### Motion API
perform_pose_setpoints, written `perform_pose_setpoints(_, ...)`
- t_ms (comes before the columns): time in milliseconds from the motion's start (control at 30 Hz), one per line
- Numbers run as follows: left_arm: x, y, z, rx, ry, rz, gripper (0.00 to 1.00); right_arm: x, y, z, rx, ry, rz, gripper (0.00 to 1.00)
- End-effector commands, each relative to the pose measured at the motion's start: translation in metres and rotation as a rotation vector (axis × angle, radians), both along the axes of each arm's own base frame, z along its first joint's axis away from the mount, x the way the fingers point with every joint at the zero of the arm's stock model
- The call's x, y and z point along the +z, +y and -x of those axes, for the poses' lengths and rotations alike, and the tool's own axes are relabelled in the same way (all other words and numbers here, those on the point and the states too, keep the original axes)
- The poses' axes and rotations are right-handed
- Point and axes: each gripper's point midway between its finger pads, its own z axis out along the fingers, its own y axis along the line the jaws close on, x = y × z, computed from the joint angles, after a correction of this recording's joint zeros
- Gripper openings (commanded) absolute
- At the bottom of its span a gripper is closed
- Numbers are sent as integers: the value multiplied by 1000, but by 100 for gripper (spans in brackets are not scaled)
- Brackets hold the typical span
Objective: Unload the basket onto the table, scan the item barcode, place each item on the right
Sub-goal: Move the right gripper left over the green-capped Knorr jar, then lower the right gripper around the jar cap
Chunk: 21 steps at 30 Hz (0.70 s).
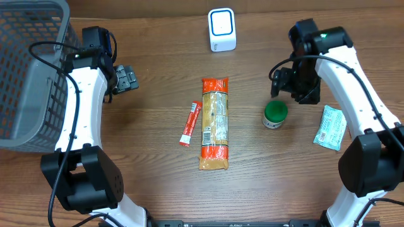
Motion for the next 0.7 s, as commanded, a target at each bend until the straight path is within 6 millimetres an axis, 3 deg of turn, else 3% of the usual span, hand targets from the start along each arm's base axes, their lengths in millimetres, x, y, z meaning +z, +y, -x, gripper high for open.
perform_pose_setpoints(0,9,0,-4,-10,-23,-2,100,-10,4,6,-20,13,-4,80)
perform_pose_setpoints(133,9,0,-4,-10,-23,-2,100,-26,11,9,-2,16,-3,82)
perform_pose_setpoints(167,9,0,-4,-10,-23,-2,100,-30,12,9,1,17,-2,93)
perform_pose_setpoints(267,9,0,-4,-10,-23,-2,100,-45,16,10,14,8,-5,93)
perform_pose_setpoints(567,9,0,-4,-10,-23,-2,99,-64,22,9,31,-12,-10,84)
perform_pose_setpoints(667,9,0,-4,-10,-23,-2,100,-65,22,8,32,-19,-3,75)
